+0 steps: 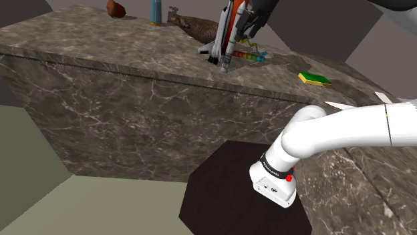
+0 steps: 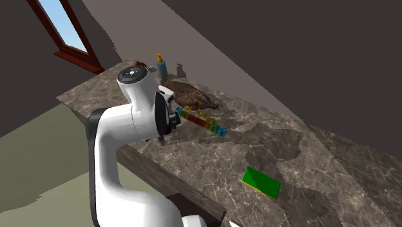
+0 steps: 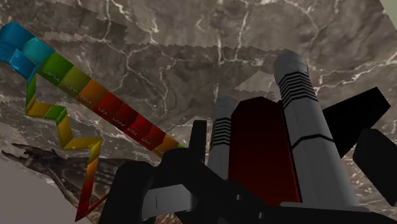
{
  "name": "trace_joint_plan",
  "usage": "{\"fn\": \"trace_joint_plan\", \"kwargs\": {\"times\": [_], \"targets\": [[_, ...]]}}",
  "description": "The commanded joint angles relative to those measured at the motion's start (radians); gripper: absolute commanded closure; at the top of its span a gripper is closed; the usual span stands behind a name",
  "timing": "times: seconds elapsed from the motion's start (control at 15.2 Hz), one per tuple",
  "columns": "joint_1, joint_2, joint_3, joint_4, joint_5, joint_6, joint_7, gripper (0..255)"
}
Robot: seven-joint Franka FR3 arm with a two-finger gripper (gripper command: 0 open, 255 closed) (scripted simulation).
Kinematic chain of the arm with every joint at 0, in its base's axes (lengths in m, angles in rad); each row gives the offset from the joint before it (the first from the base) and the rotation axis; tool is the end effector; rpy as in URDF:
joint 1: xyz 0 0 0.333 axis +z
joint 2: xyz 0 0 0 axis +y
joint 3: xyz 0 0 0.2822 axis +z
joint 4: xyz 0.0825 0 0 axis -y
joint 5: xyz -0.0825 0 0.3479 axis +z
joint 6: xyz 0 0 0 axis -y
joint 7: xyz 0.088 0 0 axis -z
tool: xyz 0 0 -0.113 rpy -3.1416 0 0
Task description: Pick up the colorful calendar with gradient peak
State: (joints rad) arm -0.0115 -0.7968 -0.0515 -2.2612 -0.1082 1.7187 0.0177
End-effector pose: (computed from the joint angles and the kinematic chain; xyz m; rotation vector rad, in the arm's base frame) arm 0.3054 -0.0358 0.6208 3.0401 -0.1028 0.3858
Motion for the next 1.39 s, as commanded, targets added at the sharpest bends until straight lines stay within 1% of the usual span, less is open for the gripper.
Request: {"fn": "trace_joint_plan", "kwargs": {"times": [0.0,0.33,0.53,0.66,0.79,0.92,1.06,1.12,1.32], "targets": [[0.0,0.0,0.0,0.0,0.0,0.0,0.0,0],[0.065,0.047,-0.21,0.031,-0.026,0.034,-0.345,0],[0.118,0.115,-0.337,0.09,-0.024,0.043,-0.555,0],[0.162,0.174,-0.425,0.145,-0.013,0.042,-0.696,0],[0.212,0.246,-0.515,0.213,0.012,0.036,-0.84,0],[0.269,0.331,-0.611,0.292,0.051,0.022,-0.99,0],[0.331,0.435,-0.717,0.384,0.112,-0.002,-1.149,0],[0.354,0.479,-0.759,0.421,0.141,-0.014,-1.211,0],[0.347,0.471,-0.757,0.374,0.136,0.026,-1.215,0]]}}
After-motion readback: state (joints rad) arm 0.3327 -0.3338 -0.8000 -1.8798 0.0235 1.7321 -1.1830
